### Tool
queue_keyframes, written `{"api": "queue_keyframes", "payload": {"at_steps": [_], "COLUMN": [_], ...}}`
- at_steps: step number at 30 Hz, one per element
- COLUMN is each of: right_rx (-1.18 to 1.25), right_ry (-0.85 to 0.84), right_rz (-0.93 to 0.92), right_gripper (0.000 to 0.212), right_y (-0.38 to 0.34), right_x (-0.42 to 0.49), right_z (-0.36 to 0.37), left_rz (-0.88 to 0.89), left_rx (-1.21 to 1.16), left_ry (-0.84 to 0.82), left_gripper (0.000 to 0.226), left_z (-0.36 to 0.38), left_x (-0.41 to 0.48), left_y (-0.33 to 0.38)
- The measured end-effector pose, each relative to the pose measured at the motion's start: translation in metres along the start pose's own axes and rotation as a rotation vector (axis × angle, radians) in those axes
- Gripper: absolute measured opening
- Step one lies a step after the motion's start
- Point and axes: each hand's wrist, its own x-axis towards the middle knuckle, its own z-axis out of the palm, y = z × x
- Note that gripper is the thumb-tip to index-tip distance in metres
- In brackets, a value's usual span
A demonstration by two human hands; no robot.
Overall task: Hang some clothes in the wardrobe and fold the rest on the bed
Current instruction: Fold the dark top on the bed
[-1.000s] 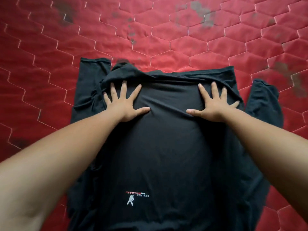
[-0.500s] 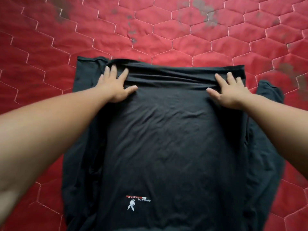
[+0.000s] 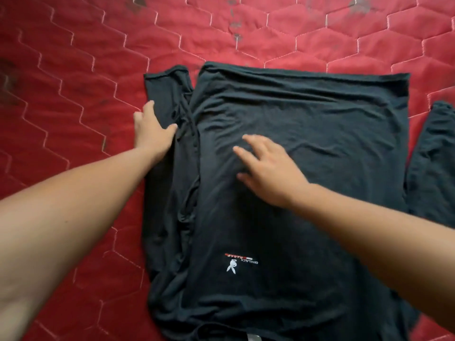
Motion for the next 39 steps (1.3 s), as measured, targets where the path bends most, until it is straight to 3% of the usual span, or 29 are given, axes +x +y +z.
{"api": "queue_keyframes", "payload": {"at_steps": [2,5,9,11,14,16,18,20,22,25,27,29,31,33,37,39], "right_rx": [0.075,0.279,0.644,0.762,1.047,1.221,1.251,1.173,0.943,0.544,0.482,0.666,0.964,1.229,1.458,1.518], "right_ry": [-0.066,-0.145,-0.159,-0.109,0.018,0.137,0.221,0.233,0.153,0.002,-0.003,0.139,0.352,0.447,0.401,0.341], "right_rz": [-0.036,0.138,0.428,0.541,0.666,0.743,0.778,0.794,0.77,0.593,0.494,0.538,0.704,0.9,1.029,1.052], "right_gripper": [0.063,0.055,0.046,0.04,0.034,0.037,0.04,0.047,0.059,0.059,0.044,0.024,0.034,0.04,0.064,0.071], "right_y": [-0.043,-0.084,-0.099,-0.097,-0.085,-0.07,-0.048,-0.024,-0.006,0.009,0.011,0.012,0.018,0.029,0.057,0.07], "right_x": [0.007,0.023,0.056,0.07,0.083,0.089,0.091,0.084,0.069,0.043,0.036,0.039,0.047,0.05,0.04,0.035], "right_z": [0.011,0.018,0.009,-0.003,-0.029,-0.052,-0.068,-0.069,-0.062,-0.039,-0.027,-0.024,-0.031,-0.042,-0.055,-0.056], "left_rz": [-0.106,-0.274,-0.394,-0.374,-0.099,0.277,0.666,0.787,0.846,0.98,1.079,1.134,1.158,1.175,1.316,1.357], "left_rx": [0.023,0.036,-0.339,-0.401,-0.566,-0.513,-0.229,0.111,0.448,0.732,0.838,0.875,0.857,0.837,0.905,0.934], "left_ry": [-0.011,-0.044,-0.166,-0.206,-0.288,-0.37,-0.512,-0.733,-0.803,-0.602,-0.439,-0.36,-0.275,-0.15,0.048,-0.024], "left_gripper": [0.082,0.082,0.034,0.009,0.018,0.014,0.026,0.043,0.052,0.052,0.05,0.045,0.037,0.033,0.034,0.033], "left_z": [-0.01,-0.016,-0.022,-0.029,-0.035,-0.034,-0.024,-0.01,0.006,0.012,0.015,0.014,0.012,0.012,0.02,0.031], "left_x": [-0.008,-0.016,-0.022,-0.033,-0.05,-0.066,-0.086,-0.106,-0.117,-0.117,-0.113,-0.108,-0.097,-0.086,-0.073,-0.069], "left_y": [-0.013,-0.028,-0.029,-0.018,0.009,0.034,0.055,0.069,0.07,0.063,0.063,0.072,0.091,0.117,0.161,0.17]}}
